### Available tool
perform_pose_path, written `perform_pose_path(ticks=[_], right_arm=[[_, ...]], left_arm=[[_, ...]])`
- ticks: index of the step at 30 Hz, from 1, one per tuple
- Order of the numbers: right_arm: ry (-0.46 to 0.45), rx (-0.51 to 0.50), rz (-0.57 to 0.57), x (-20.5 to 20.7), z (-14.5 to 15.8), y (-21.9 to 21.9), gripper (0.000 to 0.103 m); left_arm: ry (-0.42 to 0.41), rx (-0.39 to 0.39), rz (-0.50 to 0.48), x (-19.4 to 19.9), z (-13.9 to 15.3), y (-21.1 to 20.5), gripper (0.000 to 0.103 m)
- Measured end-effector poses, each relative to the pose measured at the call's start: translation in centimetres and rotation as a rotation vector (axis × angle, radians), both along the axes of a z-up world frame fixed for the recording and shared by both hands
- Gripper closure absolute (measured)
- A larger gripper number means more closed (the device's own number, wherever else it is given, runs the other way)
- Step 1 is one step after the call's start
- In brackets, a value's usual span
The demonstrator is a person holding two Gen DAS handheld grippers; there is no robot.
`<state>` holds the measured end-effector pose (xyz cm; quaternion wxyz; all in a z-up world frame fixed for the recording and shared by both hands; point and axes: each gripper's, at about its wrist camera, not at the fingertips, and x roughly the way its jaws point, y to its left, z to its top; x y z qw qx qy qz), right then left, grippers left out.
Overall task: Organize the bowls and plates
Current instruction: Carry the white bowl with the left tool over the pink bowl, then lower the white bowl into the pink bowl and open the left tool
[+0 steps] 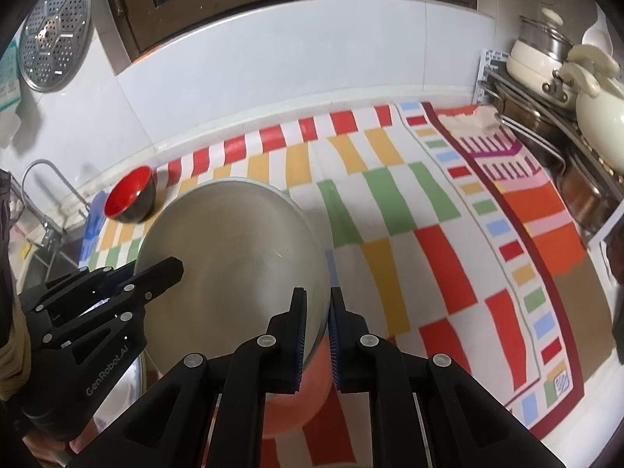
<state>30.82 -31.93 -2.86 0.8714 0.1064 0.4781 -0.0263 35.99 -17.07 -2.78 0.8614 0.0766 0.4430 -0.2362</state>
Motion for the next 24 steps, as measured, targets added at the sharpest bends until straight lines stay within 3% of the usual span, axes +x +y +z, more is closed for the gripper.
perform_pose_path(ticks=[24], right_arm=[[0.117,0.014,0.027,-2.0,-3.7,0.9,0.09]], left_arm=[[0.124,0.037,-0.02,-2.2,-3.9,0.6,0.088]])
